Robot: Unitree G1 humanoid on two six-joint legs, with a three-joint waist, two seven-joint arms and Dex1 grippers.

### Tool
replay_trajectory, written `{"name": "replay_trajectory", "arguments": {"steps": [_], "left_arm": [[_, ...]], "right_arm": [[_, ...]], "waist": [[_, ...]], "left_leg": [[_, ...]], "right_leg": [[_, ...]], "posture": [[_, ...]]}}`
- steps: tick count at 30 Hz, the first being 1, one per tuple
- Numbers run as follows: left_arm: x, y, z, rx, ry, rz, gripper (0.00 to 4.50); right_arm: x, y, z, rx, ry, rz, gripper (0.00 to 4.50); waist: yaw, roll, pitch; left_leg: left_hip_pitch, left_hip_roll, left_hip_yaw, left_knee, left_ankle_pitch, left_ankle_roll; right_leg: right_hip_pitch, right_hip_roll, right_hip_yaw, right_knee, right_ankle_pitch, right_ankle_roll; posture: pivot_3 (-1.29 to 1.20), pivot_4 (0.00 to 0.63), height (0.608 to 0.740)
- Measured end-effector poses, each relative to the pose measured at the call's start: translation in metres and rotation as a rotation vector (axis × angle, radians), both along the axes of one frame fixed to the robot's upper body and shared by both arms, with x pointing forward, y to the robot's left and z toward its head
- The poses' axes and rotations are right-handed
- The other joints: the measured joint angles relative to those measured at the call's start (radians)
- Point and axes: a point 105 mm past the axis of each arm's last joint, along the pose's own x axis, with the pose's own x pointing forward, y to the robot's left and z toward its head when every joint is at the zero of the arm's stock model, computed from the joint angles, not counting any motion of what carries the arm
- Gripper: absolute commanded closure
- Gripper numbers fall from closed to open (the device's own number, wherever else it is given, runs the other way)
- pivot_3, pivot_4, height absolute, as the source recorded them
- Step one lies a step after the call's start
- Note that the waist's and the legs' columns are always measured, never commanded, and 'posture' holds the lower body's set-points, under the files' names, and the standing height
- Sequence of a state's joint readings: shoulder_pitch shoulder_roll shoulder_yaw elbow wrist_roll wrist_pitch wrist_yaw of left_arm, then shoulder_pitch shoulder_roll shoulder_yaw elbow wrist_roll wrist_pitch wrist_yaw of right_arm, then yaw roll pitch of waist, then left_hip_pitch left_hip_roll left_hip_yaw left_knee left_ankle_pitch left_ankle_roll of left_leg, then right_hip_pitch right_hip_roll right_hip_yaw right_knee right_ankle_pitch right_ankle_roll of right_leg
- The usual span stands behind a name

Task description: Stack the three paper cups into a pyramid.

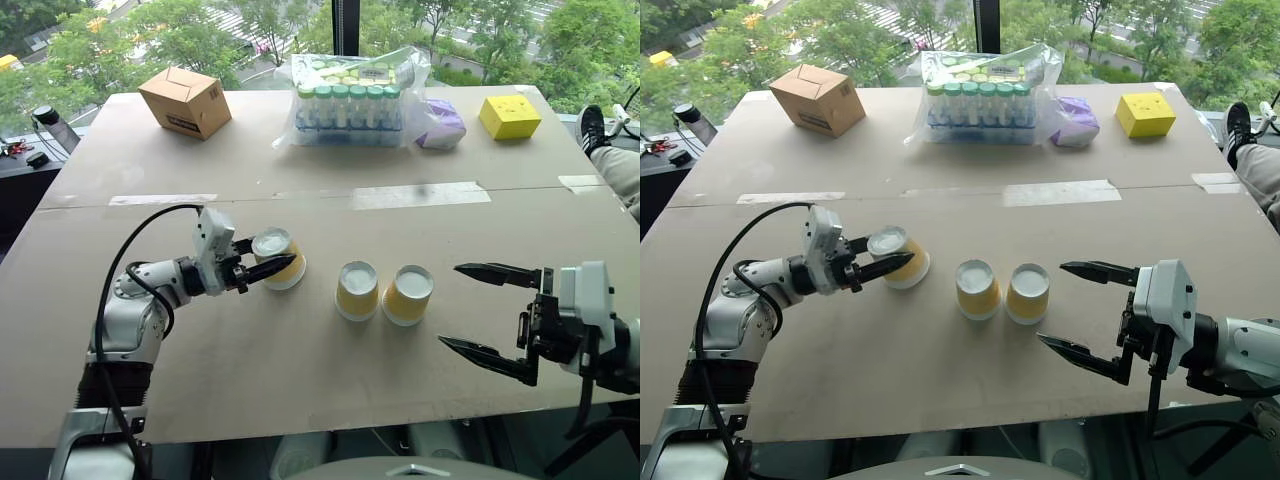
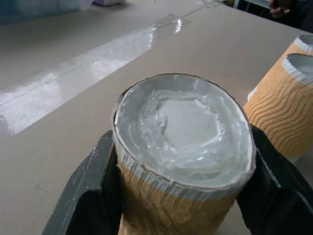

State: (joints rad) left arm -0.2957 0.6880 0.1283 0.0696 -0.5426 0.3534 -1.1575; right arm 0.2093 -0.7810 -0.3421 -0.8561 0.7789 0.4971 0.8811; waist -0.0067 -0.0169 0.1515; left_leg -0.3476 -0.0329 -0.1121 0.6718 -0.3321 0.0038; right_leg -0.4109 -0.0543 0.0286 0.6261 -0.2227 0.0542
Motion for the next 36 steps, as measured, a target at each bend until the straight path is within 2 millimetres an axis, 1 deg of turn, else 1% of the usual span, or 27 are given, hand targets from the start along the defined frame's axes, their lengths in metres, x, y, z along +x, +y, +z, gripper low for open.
{"name": "replay_trajectory", "arguments": {"steps": [1,2,3,4,5,7,8,9,11,15,17,22,26,32,36], "left_arm": [[-0.001,-0.003,0.009,-0.015,0.004,-0.041,1.84],[-0.001,-0.01,0.024,-0.037,0.003,-0.087,1.84],[0.001,-0.022,0.048,-0.06,-0.018,-0.146,1.84],[0.0,-0.03,0.062,-0.072,-0.033,-0.18,1.84],[-0.002,-0.043,0.08,-0.085,-0.043,-0.237,1.84],[-0.008,-0.064,0.102,-0.092,-0.057,-0.328,1.84],[-0.01,-0.078,0.109,-0.097,-0.045,-0.388,1.84],[-0.013,-0.09,0.112,-0.097,-0.035,-0.433,1.84],[-0.018,-0.113,0.107,-0.083,0.033,-0.524,1.84],[-0.026,-0.132,0.089,-0.037,0.11,-0.622,1.84],[-0.026,-0.14,0.084,0.013,0.082,-0.641,1.84],[-0.018,-0.146,0.068,0.106,0.04,-0.632,1.84],[-0.014,-0.153,0.061,0.126,0.003,-0.625,1.84],[-0.014,-0.158,0.058,0.113,-0.015,-0.627,1.84],[-0.014,-0.159,0.058,0.109,-0.014,-0.628,1.84]], "right_arm": [[0.0,-0.001,0.001,0.007,-0.001,-0.009,0.0],[0.001,-0.001,0.001,0.009,-0.004,-0.019,0.0],[0.001,-0.002,0.002,0.009,-0.007,-0.025,0.0],[0.0,-0.002,0.002,0.01,-0.01,-0.026,0.0],[0.0,-0.002,0.003,0.009,-0.012,-0.032,0.0],[-0.001,-0.003,0.002,0.009,-0.01,-0.041,0.0],[-0.001,-0.004,0.001,0.007,-0.005,-0.054,0.0],[-0.002,-0.005,0.001,0.006,-0.005,-0.059,0.0],[-0.003,-0.007,0.001,0.001,-0.011,-0.087,0.0],[-0.008,-0.011,0.002,-0.005,-0.015,-0.122,0.0],[-0.011,-0.013,0.003,-0.011,-0.021,-0.14,0.0],[-0.015,-0.018,0.002,-0.02,-0.021,-0.169,0.0],[-0.016,-0.02,-0.001,-0.021,-0.009,-0.183,0.0],[-0.019,-0.025,-0.004,-0.033,0.007,-0.196,0.0],[-0.018,-0.04,-0.011,-0.069,0.032,-0.219,0.0]], "waist": [[0.0,0.0,0.0],[0.003,-0.001,0.0],[0.007,-0.001,0.001],[0.009,-0.001,0.001],[0.011,-0.001,0.001],[0.009,-0.001,0.001],[0.01,-0.001,0.001],[0.01,-0.001,0.001],[0.007,-0.001,0.001],[-0.01,-0.001,0.001],[-0.005,-0.001,0.001],[-0.004,-0.001,0.001],[-0.001,-0.001,0.001],[0.0,-0.001,0.001],[0.0,-0.001,0.001]], "left_leg": [[0.0,0.0,-0.001,0.0,0.0,0.0],[-0.001,0.0,-0.001,0.001,0.0,0.0],[-0.002,0.0,-0.003,0.003,0.0,0.0],[-0.002,-0.001,-0.003,0.004,0.0,0.0],[-0.002,-0.001,-0.003,0.004,0.0,0.0],[-0.001,-0.003,-0.002,0.004,0.0,0.0],[-0.001,-0.004,-0.002,0.005,0.0,0.0],[-0.001,-0.005,-0.002,0.005,0.0,0.0],[-0.001,-0.005,-0.002,0.005,0.0,0.0],[-0.001,-0.004,-0.002,0.005,0.0,0.0],[-0.001,-0.004,-0.002,0.005,0.0,0.0],[-0.001,-0.004,-0.002,0.007,0.0,0.0],[-0.001,-0.005,-0.002,0.008,0.0,0.0],[-0.001,-0.005,-0.002,0.008,0.0,0.0],[-0.001,-0.005,-0.002,0.009,0.0,0.0]], "right_leg": [[0.0,0.0,-0.001,0.0,0.0,0.0],[0.0,0.0,-0.001,0.0,0.0,0.0],[0.001,0.0,-0.003,0.0,0.0,0.0],[0.001,0.0,-0.003,0.0,0.0,0.0],[0.002,0.0,-0.003,0.001,0.0,0.0],[0.002,0.0,-0.002,0.001,0.0,0.0],[0.002,0.0,-0.002,0.001,0.0,0.0],[0.002,0.0,-0.002,0.001,0.0,0.0],[0.002,0.0,-0.002,0.001,0.0,0.0],[0.002,0.001,-0.001,0.002,0.0,0.0],[0.002,0.001,-0.001,0.002,0.0,0.0],[0.003,0.001,-0.001,0.002,0.0,0.001],[0.003,0.001,-0.001,0.002,0.0,0.001],[0.003,0.001,-0.001,0.002,0.0,0.001],[0.004,0.001,-0.001,0.002,0.0,0.001]], "posture": [[0.0,0.15,0.74],[0.0,0.15,0.74],[0.0,0.15,0.74],[0.0,0.15,0.74],[0.0,0.15,0.74],[0.0,0.15,0.74],[0.0,0.15,0.74],[0.0,0.15,0.74],[0.0,0.15,0.74],[0.0,0.15,0.74],[0.0,0.15,0.74],[0.0,0.15,0.74],[0.0,0.15,0.74],[0.0,0.15,0.74],[0.0,0.15,0.74]]}}
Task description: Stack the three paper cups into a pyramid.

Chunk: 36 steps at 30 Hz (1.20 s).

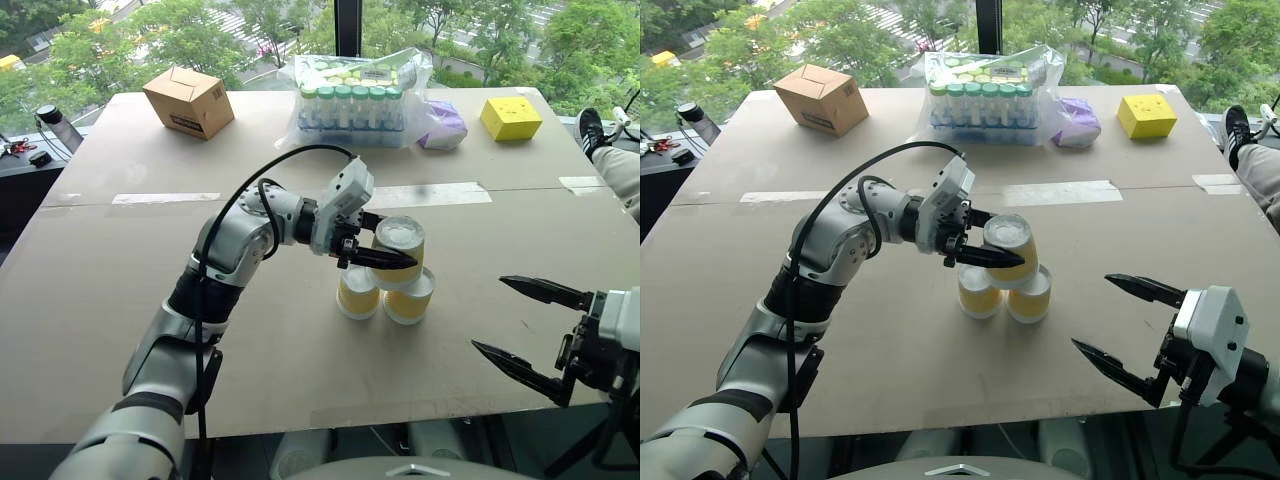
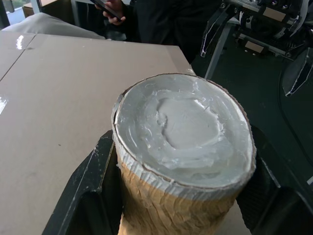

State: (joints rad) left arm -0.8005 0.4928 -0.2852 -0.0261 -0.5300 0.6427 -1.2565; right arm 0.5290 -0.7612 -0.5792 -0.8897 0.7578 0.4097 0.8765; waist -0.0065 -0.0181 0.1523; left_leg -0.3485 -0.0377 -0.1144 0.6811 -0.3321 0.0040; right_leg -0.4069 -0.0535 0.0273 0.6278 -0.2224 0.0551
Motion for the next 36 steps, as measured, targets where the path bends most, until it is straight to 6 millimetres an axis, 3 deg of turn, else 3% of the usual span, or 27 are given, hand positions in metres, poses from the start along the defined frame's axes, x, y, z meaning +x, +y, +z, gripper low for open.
{"name": "replay_trajectory", "arguments": {"steps": [6,12,20,21,24,33,36], "left_arm": [[0.0,0.0,-0.001,0.002,0.006,0.002,1.84],[0.0,0.0,-0.001,0.008,0.005,0.005,1.84],[-0.001,0.0,-0.001,0.01,0.008,-0.001,1.84],[-0.001,0.0,-0.001,0.012,0.014,0.0,1.13],[0.0,0.001,-0.003,0.021,0.028,0.006,0.05],[0.003,0.006,0.01,-0.031,0.037,0.051,0.05],[-0.003,0.024,0.021,-0.051,0.056,0.075,0.05]], "right_arm": [[0.011,-0.029,-0.003,-0.055,0.02,0.014,0.0],[0.032,-0.046,0.015,-0.109,-0.016,0.086,0.0],[0.04,-0.042,0.032,-0.108,-0.032,0.199,0.0],[0.04,-0.041,0.031,-0.11,-0.024,0.215,0.0],[0.041,-0.04,0.032,-0.11,-0.024,0.228,0.0],[0.042,-0.043,0.031,-0.116,-0.019,0.228,0.0],[0.042,-0.043,0.031,-0.112,-0.018,0.229,0.0]], "waist": [[-0.004,0.0,0.0],[-0.005,0.0,0.001],[-0.002,0.0,0.001],[-0.002,0.0,0.001],[-0.002,0.0,0.001],[-0.002,0.0,0.001],[-0.008,0.001,0.001]], "left_leg": [[0.0,0.0,0.001,0.002,0.0,0.0],[0.002,0.0,0.001,0.003,0.0,0.0],[0.001,0.0,-0.001,0.002,0.0,0.0],[0.001,0.0,0.0,0.003,0.0,0.0],[0.001,0.0,-0.001,0.003,0.0,0.0],[0.001,0.002,-0.001,0.003,0.0,0.0],[0.001,0.003,-0.001,0.002,0.0,0.0]], "right_leg": [[0.001,0.0,0.001,0.0,0.001,0.001],[0.003,0.0,0.001,0.0,0.001,0.001],[0.003,-0.001,0.0,-0.001,0.001,0.002],[0.003,-0.001,0.0,-0.001,0.001,0.002],[0.003,-0.001,0.0,0.0,0.001,0.002],[0.003,-0.001,0.0,-0.001,0.001,0.002],[0.003,-0.001,0.0,0.0,0.001,0.002]], "posture": [[0.0,0.15,0.74],[0.0,0.15,0.74],[0.0,0.15,0.74],[0.0,0.15,0.74],[0.0,0.15,0.74],[0.0,0.15,0.74],[0.0,0.15,0.74]]}}
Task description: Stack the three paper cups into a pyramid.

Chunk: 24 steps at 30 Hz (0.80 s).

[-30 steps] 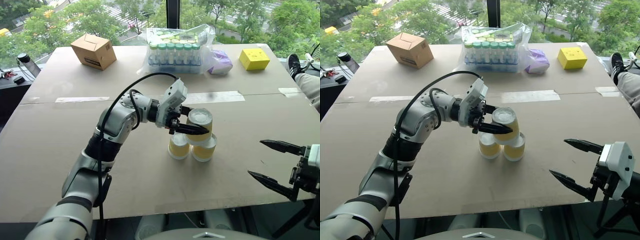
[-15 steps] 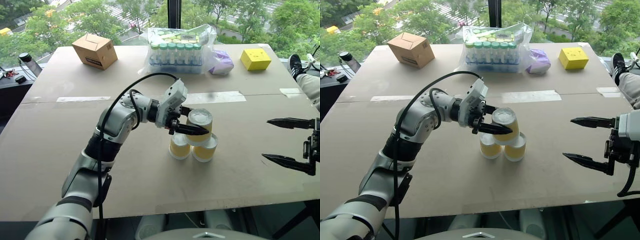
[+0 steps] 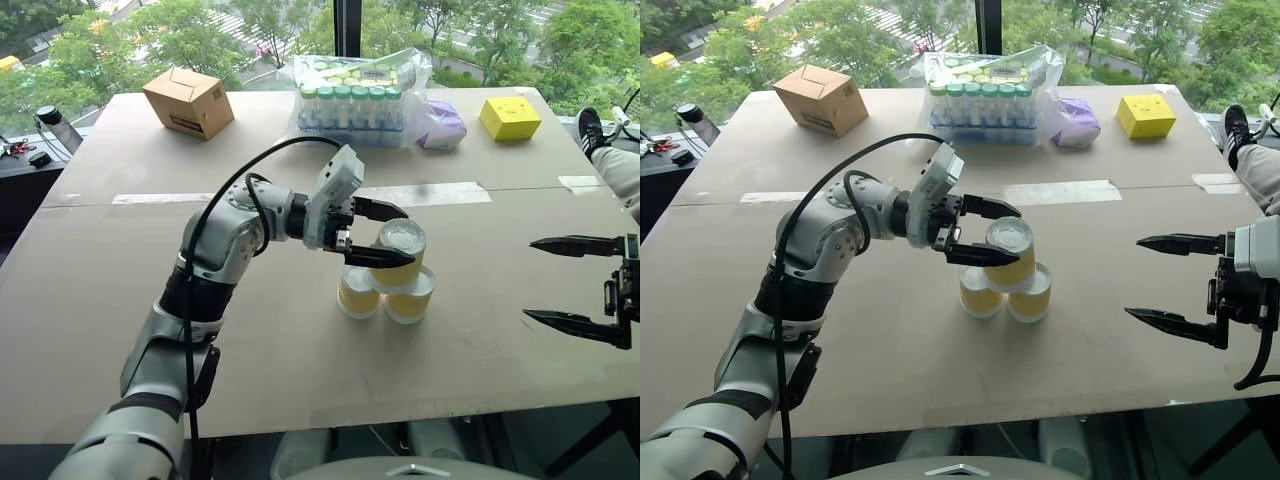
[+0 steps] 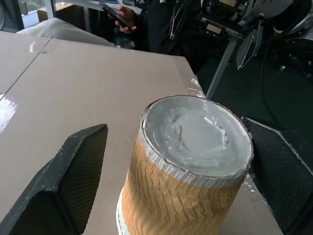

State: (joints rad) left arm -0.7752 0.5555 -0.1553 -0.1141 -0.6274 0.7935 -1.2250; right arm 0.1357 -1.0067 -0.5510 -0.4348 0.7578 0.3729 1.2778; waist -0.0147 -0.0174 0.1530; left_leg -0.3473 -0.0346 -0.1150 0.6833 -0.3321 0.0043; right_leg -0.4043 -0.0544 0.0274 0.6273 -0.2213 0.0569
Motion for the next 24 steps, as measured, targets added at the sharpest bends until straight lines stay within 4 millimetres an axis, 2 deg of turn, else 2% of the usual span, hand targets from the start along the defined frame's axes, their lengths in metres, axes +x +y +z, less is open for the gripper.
{"name": "replay_trajectory", "arguments": {"steps": [2,10,13,19,24], "left_arm": [[-0.005,0.021,0.003,-0.024,0.008,0.049,0.05],[-0.027,0.066,-0.005,-0.127,0.1,0.175,0.05],[-0.025,0.085,-0.01,-0.188,0.082,0.305,0.05],[-0.027,0.104,-0.027,-0.242,0.064,0.442,0.05],[-0.039,0.132,-0.052,-0.165,0.059,0.589,0.05]], "right_arm": [[0.0,0.0,-0.001,0.018,0.002,-0.002,0.0],[0.002,-0.001,0.004,0.067,0.0,0.006,0.0],[0.004,-0.001,0.006,0.084,0.0,0.005,0.0],[0.004,-0.002,0.006,0.104,0.015,0.004,0.0],[-0.001,-0.031,-0.016,0.061,0.11,-0.128,0.0]], "waist": [[-0.001,0.0,0.0],[0.012,0.0,0.0],[0.014,0.001,0.0],[0.025,0.001,0.0],[0.033,0.001,0.001]], "left_leg": [[0.0,0.0,0.0,0.0,0.0,0.0],[0.0,0.001,0.0,0.0,0.0,0.0],[0.0,0.001,0.0,0.0,0.0,0.0],[0.0,0.001,0.0,0.0,0.0,0.0],[0.0,0.001,0.001,-0.002,0.0,0.0]], "right_leg": [[0.0,0.0,0.0,0.0,0.0,0.0],[0.0,-0.001,0.0,0.0,0.0,0.0],[0.0,-0.001,0.0,0.0,0.0,0.0],[0.0,-0.001,0.0,-0.001,0.0,0.0],[0.0,-0.001,0.0,-0.002,0.0,-0.001]], "posture": [[0.0,0.15,0.74],[0.0,0.15,0.74],[0.0,0.15,0.74],[0.0,0.15,0.74],[0.0,0.15,0.74]]}}
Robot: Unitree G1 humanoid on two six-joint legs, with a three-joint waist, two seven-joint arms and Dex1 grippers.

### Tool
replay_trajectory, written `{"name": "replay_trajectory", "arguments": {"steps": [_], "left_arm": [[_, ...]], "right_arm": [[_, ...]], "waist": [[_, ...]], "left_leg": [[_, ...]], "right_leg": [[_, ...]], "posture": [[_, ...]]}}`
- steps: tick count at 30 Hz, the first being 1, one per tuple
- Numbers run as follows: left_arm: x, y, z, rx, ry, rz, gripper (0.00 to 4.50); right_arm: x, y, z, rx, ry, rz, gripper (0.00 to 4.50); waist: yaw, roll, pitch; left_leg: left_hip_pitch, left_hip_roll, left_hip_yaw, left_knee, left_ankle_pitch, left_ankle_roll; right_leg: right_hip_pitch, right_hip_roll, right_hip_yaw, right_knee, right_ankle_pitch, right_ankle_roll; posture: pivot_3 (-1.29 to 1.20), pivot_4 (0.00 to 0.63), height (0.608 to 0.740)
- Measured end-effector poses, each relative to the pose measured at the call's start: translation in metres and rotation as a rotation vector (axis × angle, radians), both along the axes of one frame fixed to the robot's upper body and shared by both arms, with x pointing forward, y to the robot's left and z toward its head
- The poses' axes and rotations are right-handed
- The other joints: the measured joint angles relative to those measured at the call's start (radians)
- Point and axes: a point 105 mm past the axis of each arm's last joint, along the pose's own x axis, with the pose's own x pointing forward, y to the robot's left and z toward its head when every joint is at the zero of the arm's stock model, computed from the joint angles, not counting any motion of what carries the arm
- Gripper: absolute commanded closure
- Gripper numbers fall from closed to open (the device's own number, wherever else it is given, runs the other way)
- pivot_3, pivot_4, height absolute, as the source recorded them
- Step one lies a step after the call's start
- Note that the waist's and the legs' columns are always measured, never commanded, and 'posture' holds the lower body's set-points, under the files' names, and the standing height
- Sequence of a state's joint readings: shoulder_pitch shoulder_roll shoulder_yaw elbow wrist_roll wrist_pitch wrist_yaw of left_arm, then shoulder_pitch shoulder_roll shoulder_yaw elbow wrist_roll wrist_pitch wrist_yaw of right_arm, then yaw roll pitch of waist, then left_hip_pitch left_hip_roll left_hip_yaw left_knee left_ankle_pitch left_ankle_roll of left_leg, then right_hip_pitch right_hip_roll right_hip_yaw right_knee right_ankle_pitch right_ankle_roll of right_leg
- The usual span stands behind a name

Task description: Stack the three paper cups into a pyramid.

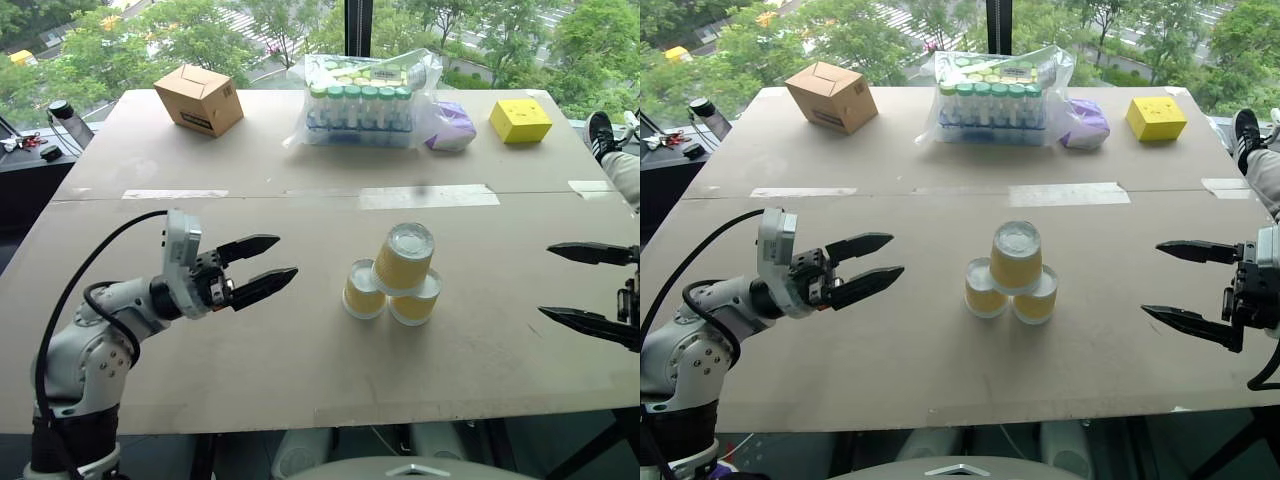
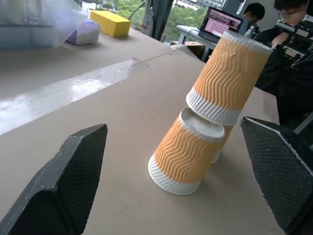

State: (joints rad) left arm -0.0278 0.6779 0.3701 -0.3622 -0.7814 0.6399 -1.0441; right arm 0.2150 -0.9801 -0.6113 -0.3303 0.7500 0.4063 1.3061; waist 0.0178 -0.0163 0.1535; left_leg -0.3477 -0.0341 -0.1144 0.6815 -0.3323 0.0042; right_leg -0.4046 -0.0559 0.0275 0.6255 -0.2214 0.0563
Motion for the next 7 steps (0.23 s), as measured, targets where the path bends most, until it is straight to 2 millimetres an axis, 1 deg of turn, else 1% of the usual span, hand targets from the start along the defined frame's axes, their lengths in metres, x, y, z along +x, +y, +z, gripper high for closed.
{"name": "replay_trajectory", "arguments": {"steps": [3,6,7], "left_arm": [[-0.015,0.024,-0.017,0.062,0.033,0.092,0.05],[-0.038,0.051,-0.043,0.111,0.125,0.183,0.05],[-0.041,0.054,-0.047,0.11,0.148,0.188,0.05]], "right_arm": [[-0.008,-0.017,-0.012,-0.049,0.048,-0.068,0.0],[-0.012,-0.039,-0.025,-0.074,0.085,-0.163,0.0],[-0.012,-0.042,-0.028,-0.072,0.091,-0.175,0.0]], "waist": [[-0.005,0.001,0.0],[-0.011,0.0,0.0],[-0.01,0.001,0.0]], "left_leg": [[0.001,0.0,0.002,-0.001,0.0,0.0],[0.003,0.002,0.007,-0.003,0.0,0.001],[0.003,0.002,0.007,-0.003,-0.001,0.001]], "right_leg": [[0.0,0.0,0.001,0.0,0.0,0.0],[0.0,0.001,0.005,0.0,0.0,0.0],[0.0,0.001,0.005,0.0,0.0,0.0]], "posture": [[0.0,0.15,0.74],[0.0,0.15,0.74],[0.0,0.15,0.74]]}}
